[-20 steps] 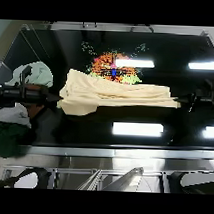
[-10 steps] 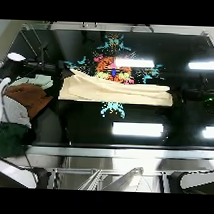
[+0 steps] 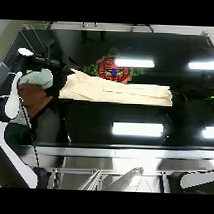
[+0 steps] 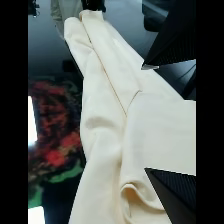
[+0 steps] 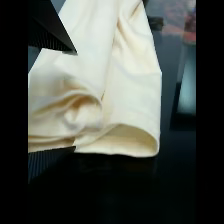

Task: Fold the shirts.

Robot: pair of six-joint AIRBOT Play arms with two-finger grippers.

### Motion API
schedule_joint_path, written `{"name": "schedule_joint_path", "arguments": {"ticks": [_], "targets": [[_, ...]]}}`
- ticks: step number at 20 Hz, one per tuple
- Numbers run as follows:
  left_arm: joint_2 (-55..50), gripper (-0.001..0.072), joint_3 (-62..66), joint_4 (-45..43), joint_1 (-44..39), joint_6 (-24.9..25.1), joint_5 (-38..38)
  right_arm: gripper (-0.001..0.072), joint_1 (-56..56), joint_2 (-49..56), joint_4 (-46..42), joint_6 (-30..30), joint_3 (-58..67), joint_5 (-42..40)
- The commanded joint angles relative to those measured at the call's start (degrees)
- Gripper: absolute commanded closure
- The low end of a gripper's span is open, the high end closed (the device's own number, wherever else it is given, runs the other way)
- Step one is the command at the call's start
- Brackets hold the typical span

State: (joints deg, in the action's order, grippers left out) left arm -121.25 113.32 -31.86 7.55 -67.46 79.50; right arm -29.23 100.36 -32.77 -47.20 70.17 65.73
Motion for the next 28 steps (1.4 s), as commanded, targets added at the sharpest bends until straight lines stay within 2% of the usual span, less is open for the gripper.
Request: {"name": "schedule_joint_path", "arguments": {"ticks": [1,5,6,7,8,9,10,11,12,19,22,25,28], "targets": [[-0.07,0.0,4.59,0.02,2.62,-4.24,7.32,0.0043,-1.44,-0.17,-12.09,-8.87,4.48,1.05],[3.3,0.0002,-3.21,-0.02,1.9,-4.11,6.99,0.0044,2.14,4.11,-8.81,-10.08,4.48,2.89],[3.37,0.0033,-4.35,0.0,1.16,-4.09,7.43,0.0046,3.67,5.4,-6.97,-10.05,4.48,3.5],[3.34,0.0198,-5.2,0.0,0.42,-3.93,8.02,0.0054,5.22,6.49,-5.44,-10.05,4.48,3.76],[3.34,0.0333,-5.95,0.02,-0.68,-3.5,8.37,0.0061,6.75,7.39,-4.48,-10.05,4.48,3.74],[3.34,0.0388,-6.54,0.02,-1.95,-3.45,8.92,0.0223,8.31,7.98,-3.39,-10.03,4.48,3.74],[3.34,0.0487,-6.75,-0.02,-3.13,-3.43,9.44,0.0429,9.53,8.24,-2.25,-10.01,4.55,3.72],[3.37,0.0629,-6.69,0.02,-4.31,-2.99,10.01,0.0602,10.21,8.2,-1.84,-9.64,4.79,3.72],[3.39,0.0709,-6.27,0.02,-5.18,-2.19,10.73,0.069,10.38,8.11,-1.86,-9.9,5.7,4.15],[3.41,0.0709,2.49,0.96,-7.17,-3.19,15.8,0.069,8.66,1.53,-0.46,-14.43,14.32,13.18],[4.37,0.0709,4.63,11.89,-6.14,-3.48,16.74,0.069,11.98,-1.18,8.24,-14.34,14.47,13.86],[9.84,0.0709,0.04,23.37,-4.48,0.96,15.96,0.069,20.37,-1.9,15.02,-14.32,14.6,12.33],[17.31,0.0709,-3.37,24.11,-2.86,3.72,17.05,0.069,32.46,-1.9,19.32,-13.35,14.71,3.63]]}}
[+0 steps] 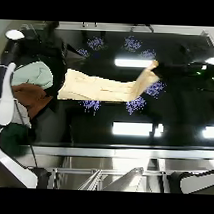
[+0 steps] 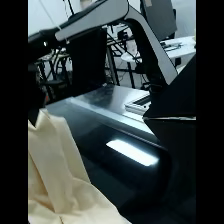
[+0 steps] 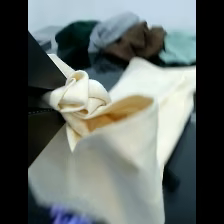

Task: Fold the shirts.

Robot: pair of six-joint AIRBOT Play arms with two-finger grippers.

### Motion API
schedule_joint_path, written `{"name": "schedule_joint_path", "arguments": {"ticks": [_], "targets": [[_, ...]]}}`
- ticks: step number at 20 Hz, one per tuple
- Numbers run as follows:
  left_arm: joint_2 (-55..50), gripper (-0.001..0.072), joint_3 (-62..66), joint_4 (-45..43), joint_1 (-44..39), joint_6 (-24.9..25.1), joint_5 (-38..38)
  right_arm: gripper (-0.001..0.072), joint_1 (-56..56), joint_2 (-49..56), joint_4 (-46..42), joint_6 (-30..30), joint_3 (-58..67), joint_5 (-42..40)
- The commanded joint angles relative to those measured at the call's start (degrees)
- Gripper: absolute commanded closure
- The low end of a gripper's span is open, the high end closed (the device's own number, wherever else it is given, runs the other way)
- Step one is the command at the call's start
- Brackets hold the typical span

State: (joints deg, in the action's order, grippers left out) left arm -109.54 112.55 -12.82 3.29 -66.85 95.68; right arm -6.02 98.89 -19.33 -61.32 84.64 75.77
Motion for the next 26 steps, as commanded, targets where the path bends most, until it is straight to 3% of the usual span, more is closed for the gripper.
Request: {"name": "schedule_joint_path", "arguments": {"ticks": [1,6,12,13,14,17,20,22,24,26], "targets": [[7.89,0.0709,-3.56,5.09,2.01,3.96,1.29,0.069,13.38,-0.42,6.75,1.6,0.24,-10.91],[19.23,0.0708,-12.76,5.03,5.77,9.9,1.9,0.069,32.52,2.54,13.51,7.87,3.08,-38.1],[29.83,0.069,-31.95,5.03,7.82,14.58,2.51,0.0675,45.48,23.98,14.45,7.96,29.24,-46.25],[31.02,0.069,-34.84,5.09,8.13,15.28,2.21,0.0446,46.12,26.71,14.47,7.93,31.61,-45.72],[31.98,0.069,-37.07,5.09,8.5,15.91,1.38,0.0319,46.18,28.22,14.43,6.8,32.0,-44.61],[34.67,0.0689,-41.97,5.25,10.62,16.76,-1.7,0.0322,42.12,28.59,12.44,1.7,30.93,-32.98],[34.97,0.0689,-42.34,5.95,12.92,17.07,-1.57,0.0412,35.34,26.25,11.74,0.2,30.93,-20.35],[34.97,0.0689,-42.34,7.78,14.01,17.07,-1.42,0.0419,30.82,22.73,2.19,-5.57,30.86,-14.01],[34.97,0.0689,-42.34,8.07,14.82,17.09,-0.63,0.0473,26.97,18.82,-11.54,-12.63,30.29,-6.73],[34.95,0.069,-42.36,7.82,15.52,17.38,-0.22,0.0448,23.87,15.23,-27.17,-21.35,28.28,-2.58]]}}
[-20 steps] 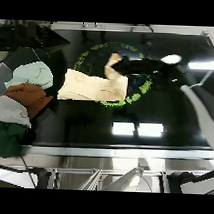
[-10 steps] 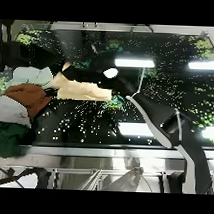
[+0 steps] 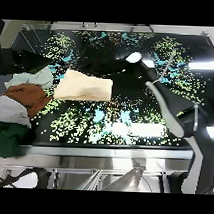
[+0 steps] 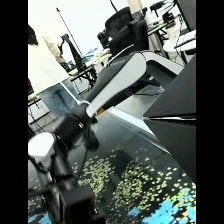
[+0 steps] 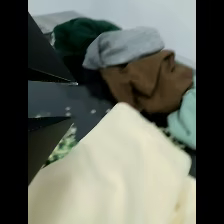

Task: Fold the shirts.

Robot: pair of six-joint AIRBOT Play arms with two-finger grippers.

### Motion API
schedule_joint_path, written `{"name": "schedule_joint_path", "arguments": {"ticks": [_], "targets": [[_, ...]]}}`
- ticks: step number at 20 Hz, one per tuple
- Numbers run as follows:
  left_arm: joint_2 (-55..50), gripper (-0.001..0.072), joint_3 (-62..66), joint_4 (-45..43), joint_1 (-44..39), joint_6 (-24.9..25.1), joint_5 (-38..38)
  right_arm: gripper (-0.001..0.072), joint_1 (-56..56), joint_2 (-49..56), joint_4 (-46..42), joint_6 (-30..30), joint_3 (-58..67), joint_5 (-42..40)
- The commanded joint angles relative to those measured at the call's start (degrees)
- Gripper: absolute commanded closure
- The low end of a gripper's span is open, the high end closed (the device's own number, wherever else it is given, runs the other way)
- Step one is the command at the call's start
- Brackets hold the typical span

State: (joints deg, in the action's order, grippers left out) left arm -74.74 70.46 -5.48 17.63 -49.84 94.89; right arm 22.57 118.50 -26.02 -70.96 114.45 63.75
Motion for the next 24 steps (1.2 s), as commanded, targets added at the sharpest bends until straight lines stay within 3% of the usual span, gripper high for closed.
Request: {"name": "schedule_joint_path", "arguments": {"ticks": [1,2,3,5,6,9,12,17,20,21,24], "targets": [[0.15,0.069,-0.26,0.5,1.2,0.35,0.5,0.0283,-5.95,-5.18,-26.91,-15.82,-2.49,10.34],[0.15,0.069,-0.26,0.5,1.22,0.35,0.42,0.0128,-6.71,-5.27,-30.69,-19.23,-3.39,10.47],[0.15,0.0689,-0.26,0.52,1.2,0.33,0.35,0.0047,-7.23,-4.9,-32.11,-21.46,-4.57,9.94],[0.15,0.065,-0.26,0.52,1.2,0.31,0.02,0.0018,-7.45,-2.38,-31.36,-23.21,-5.16,8.66],[0.15,0.0411,-0.26,0.52,1.14,0.28,-0.07,0.0007,-7.34,-0.81,-30.18,-23.78,-5.16,8.39],[0.15,0.0056,-0.26,0.5,1.11,0.31,0.09,0.0005,-6.78,4.35,-20.39,-23.32,-5.16,6.95],[0.15,0.0049,-0.26,0.52,1.11,0.31,0.07,0.0006,-5.49,8.02,-7.26,-19.06,-5.16,2.8],[0.15,0.005,-0.24,0.52,1.11,0.31,0.09,0.0022,-1.14,11.58,0.61,-18.12,-5.14,-1.49],[0.15,0.0052,-0.26,0.52,1.11,0.28,0.61,0.057,-0.09,11.85,8.7,-11.74,-4.92,-1.88],[0.15,0.0051,-0.24,0.52,1.11,0.28,1.07,0.0693,-0.24,11.28,11.43,-9.33,-4.85,-1.84],[0.15,0.0053,-0.26,0.48,1.11,0.28,1.55,0.0691,-1.95,6.19,9.79,-8.33,-4.83,-1.99]]}}
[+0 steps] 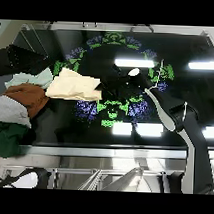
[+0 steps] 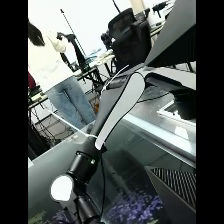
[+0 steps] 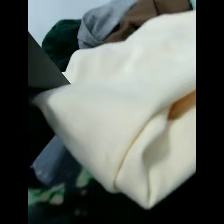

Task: Fold the shirts.

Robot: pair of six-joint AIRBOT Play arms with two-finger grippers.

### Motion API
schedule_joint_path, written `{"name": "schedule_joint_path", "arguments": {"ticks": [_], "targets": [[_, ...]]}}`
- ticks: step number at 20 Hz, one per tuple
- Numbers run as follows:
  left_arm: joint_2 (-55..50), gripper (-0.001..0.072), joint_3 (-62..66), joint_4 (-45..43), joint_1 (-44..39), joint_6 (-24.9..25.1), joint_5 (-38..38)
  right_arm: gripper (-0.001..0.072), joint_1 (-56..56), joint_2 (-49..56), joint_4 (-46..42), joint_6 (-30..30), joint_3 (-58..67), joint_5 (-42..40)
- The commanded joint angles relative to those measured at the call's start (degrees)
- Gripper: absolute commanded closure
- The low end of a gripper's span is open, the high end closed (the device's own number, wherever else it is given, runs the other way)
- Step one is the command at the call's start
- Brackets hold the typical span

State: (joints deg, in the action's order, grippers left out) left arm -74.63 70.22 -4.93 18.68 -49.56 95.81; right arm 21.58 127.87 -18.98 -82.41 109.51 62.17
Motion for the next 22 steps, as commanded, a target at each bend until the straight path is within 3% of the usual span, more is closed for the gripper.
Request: {"name": "schedule_joint_path", "arguments": {"ticks": [1,4,7,9,12,15,22], "targets": [[0.04,0.0081,-0.02,-0.04,0.07,0.0,0.55,0.0692,-2.73,-5.79,0.68,2.89,0.11,-0.31],[0.04,0.0081,-0.02,-0.07,0.07,-0.02,0.55,0.0692,-12.59,-14.93,-10.62,-2.6,0.11,-0.28],[0.04,0.0083,-0.02,-0.07,0.04,-0.02,0.55,0.0692,-26.84,-23.91,-28.76,-11.89,0.11,1.53],[0.04,0.0278,-0.02,-0.07,0.04,-0.02,0.5,0.0692,-36.96,-28.92,-43.56,-17.79,0.11,5.16],[0.04,0.0277,-0.02,-0.07,0.04,0.0,0.17,0.0692,-50.03,-31.91,-58.01,-18.88,-0.11,13.68],[0.04,0.0277,-0.02,-0.07,0.04,0.0,-0.17,0.0692,-61.16,-31.91,-64.61,-17.31,-3.58,18.71],[0.04,0.0277,-0.02,-0.07,0.04,-0.76,0.04,0.0692,-76.02,-32.85,-69.99,-14.19,-22.86,17.09]]}}
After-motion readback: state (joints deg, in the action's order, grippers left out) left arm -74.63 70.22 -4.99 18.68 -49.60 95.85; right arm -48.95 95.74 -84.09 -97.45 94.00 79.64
